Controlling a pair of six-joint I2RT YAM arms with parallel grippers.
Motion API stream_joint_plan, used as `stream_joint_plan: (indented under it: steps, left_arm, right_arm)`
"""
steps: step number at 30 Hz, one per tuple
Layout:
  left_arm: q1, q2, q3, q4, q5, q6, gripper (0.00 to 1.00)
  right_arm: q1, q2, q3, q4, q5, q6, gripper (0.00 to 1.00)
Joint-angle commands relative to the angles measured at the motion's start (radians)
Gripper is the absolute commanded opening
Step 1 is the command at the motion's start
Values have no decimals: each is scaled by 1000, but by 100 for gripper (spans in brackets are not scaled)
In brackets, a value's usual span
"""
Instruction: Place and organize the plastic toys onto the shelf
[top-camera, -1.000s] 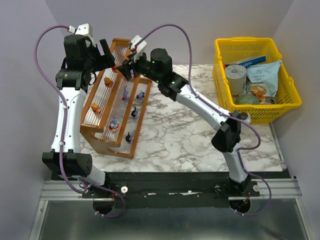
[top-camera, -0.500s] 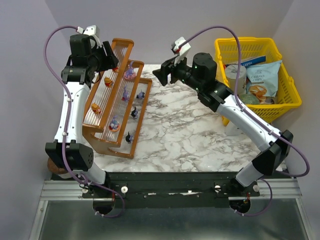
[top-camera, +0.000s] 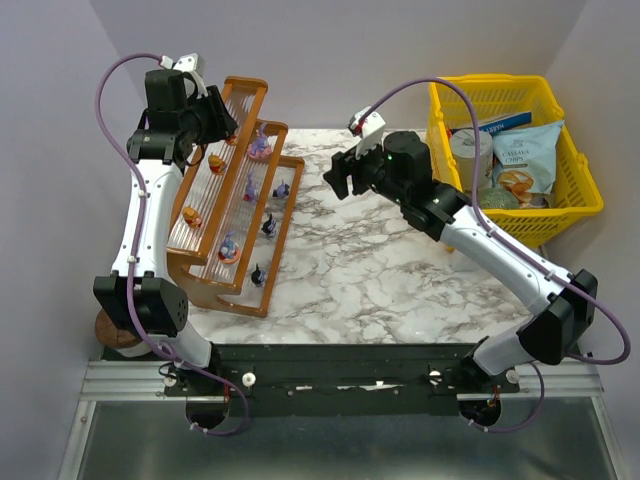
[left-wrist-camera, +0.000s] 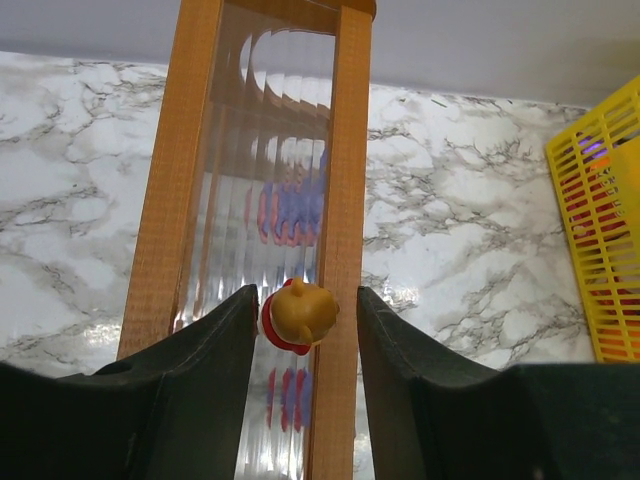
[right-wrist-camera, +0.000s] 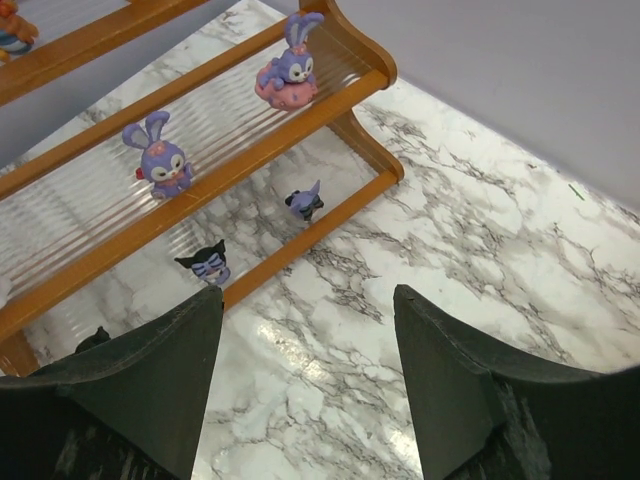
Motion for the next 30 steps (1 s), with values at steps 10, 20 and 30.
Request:
stream_joint_plan:
  steps: [10,20,30]
  left_arm:
    - [5,-17,-34,25,3,34,43]
    - [7,-2,-23,34,13,51,26]
    - [7,24,-33,119,42,117,18]
  right_arm:
    - [2,-47,-31,-20,60,31,76]
    - [2,-38,-30,-20,78,26,76]
    - [-4,-38,-40,-20,89,25,76]
